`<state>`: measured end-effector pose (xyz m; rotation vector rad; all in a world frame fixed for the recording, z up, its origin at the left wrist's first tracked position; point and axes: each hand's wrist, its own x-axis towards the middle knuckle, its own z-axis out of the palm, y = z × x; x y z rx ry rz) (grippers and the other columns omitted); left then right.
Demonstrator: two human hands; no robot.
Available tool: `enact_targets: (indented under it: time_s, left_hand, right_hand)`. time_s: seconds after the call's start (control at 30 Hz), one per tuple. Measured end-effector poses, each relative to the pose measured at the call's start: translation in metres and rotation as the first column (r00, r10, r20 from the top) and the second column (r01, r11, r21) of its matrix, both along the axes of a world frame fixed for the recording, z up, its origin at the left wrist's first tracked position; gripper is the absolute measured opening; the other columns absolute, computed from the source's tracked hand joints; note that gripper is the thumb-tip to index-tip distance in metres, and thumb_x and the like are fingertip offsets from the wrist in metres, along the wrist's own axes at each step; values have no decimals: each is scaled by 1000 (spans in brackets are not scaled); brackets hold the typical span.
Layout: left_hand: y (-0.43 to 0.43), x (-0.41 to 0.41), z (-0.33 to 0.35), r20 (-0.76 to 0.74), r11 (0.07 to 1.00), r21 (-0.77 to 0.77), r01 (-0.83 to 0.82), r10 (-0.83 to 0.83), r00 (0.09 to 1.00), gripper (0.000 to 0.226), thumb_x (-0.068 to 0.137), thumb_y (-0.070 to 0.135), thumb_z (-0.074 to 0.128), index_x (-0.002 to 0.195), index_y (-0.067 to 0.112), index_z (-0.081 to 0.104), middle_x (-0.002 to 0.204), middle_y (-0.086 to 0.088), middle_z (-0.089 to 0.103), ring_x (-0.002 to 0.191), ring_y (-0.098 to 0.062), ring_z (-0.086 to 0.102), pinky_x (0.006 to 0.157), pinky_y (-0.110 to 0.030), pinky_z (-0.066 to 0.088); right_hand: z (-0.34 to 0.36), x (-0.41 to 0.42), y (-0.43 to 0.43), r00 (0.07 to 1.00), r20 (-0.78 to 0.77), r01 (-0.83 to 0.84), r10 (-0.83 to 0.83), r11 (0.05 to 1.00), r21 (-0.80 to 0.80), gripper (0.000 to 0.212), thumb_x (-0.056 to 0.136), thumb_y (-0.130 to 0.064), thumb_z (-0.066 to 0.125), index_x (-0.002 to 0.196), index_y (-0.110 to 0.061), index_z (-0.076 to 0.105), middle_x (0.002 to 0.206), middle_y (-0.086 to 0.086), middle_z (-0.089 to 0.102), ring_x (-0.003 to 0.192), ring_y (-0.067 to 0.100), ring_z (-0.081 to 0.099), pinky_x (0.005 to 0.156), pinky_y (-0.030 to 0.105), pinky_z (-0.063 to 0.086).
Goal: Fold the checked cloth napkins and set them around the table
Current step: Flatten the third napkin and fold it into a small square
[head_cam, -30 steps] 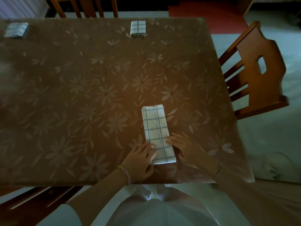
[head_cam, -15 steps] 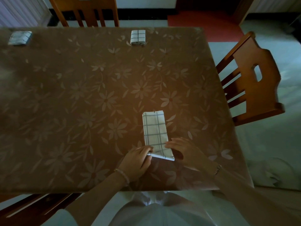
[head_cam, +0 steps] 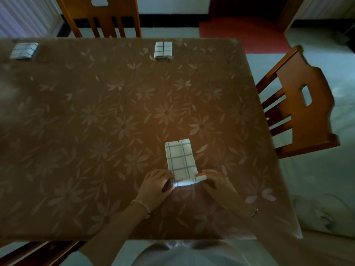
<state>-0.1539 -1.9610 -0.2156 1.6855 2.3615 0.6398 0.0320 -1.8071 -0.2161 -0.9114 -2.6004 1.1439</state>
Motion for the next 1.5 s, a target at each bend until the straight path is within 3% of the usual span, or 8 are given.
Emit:
enact_targets:
  time_s: [0.2, 0.3, 0.53, 0.87, 1.07, 1.17, 1.37, 1.5]
  left_hand:
    - [13, 2, 3, 199, 975, -58, -213, 220, 955, 41, 79, 47, 41, 73, 15, 65, 75, 2, 64, 80, -16, 53, 77, -36, 40]
    - [20, -1, 6, 277, 953, -161, -256, 292, 915, 52, 78, 55, 37, 77, 15, 70, 77, 1, 66, 82, -17, 52, 83, -41, 41]
    - [33, 2, 10, 400, 874, -273, -402, 483, 779, 9, 88, 36, 56, 89, 30, 49, 82, 10, 62, 83, -12, 58, 89, -42, 47]
    - [61, -15, 17, 120, 916, -72, -394, 400, 909, 31, 80, 16, 66, 108, 9, 55, 106, -7, 54, 95, -21, 52, 82, -31, 45]
    - [79, -17, 30, 652, 728, -220, -649, 605, 457, 28, 91, 6, 53, 118, 5, 48, 103, 2, 54, 88, -5, 53, 71, -10, 43]
    - [78, -14, 28, 729, 725, -252, -641, 578, 367, 34, 92, 7, 52, 125, 4, 46, 116, -1, 53, 105, -8, 49, 87, -17, 41]
    - [77, -9, 23, 730, 770, -206, -604, 532, 429, 35, 93, 7, 50, 128, 8, 48, 127, -7, 55, 119, -15, 50, 96, -20, 38]
    - [65, -5, 18, 454, 836, -111, -537, 523, 721, 44, 94, 12, 48, 137, 9, 39, 137, -4, 47, 127, -18, 43, 104, -24, 34]
  right_hand:
    - [18, -23, 7, 997, 48, 65, -68, 996, 58, 25, 96, -22, 48, 115, -12, 61, 110, -1, 62, 100, 10, 54, 96, 20, 27]
    - [19, -41, 14, 989, 78, 115, -122, 990, 83, 26, 95, -28, 48, 113, -14, 62, 106, 3, 66, 96, 21, 62, 87, 26, 38]
    - [12, -67, 25, 969, 133, 204, -209, 978, 53, 20, 93, -35, 51, 104, -24, 63, 95, -5, 68, 85, 15, 63, 73, 28, 49]
    - [-8, -76, 26, 937, 52, 331, -347, 924, 192, 11, 82, -37, 68, 85, -26, 68, 72, -9, 69, 65, 14, 62, 63, 35, 53]
    - [-11, -76, 21, 936, -107, 352, -336, 913, 207, 13, 86, -24, 61, 94, -20, 71, 89, -4, 67, 77, 18, 60, 67, 34, 54]
    - [-10, -72, 18, 956, -144, 284, -255, 927, 244, 30, 89, -28, 47, 102, -15, 70, 91, -1, 64, 77, 19, 57, 63, 30, 52]
    - [-7, -64, 15, 969, -99, 248, -228, 912, 327, 36, 88, -24, 40, 109, -13, 68, 94, -1, 61, 79, 19, 55, 64, 36, 52]
    - [0, -64, 11, 987, -68, 160, -145, 896, 414, 37, 87, -18, 41, 118, -13, 60, 107, 1, 61, 87, 18, 56, 70, 32, 50]
